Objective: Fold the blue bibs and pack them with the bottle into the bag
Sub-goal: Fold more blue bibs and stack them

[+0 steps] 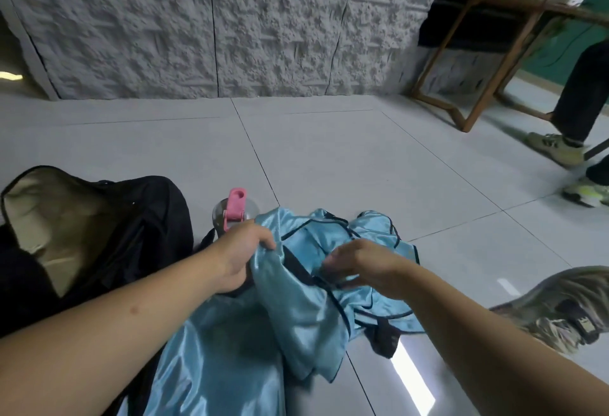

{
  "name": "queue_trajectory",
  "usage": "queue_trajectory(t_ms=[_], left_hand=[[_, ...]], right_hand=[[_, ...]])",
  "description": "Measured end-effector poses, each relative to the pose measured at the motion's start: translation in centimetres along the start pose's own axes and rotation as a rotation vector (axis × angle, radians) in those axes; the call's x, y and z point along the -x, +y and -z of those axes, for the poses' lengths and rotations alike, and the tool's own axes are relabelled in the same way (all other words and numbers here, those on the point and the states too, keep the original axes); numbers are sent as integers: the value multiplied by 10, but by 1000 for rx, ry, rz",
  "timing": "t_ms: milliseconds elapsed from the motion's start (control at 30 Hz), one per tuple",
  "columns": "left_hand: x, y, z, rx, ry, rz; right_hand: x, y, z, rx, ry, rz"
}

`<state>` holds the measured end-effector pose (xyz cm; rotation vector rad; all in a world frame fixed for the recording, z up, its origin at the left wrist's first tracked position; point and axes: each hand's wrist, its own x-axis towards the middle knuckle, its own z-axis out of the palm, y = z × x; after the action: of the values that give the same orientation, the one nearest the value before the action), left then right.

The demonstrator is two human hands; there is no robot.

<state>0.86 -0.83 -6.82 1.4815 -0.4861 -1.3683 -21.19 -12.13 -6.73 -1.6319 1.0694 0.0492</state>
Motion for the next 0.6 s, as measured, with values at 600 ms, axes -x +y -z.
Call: queue_trajectory(t_ms=[600], left_hand=[[-4, -46, 38, -1510, 214, -164]], right_hand=[[-29, 75, -31, 629, 399, -166]])
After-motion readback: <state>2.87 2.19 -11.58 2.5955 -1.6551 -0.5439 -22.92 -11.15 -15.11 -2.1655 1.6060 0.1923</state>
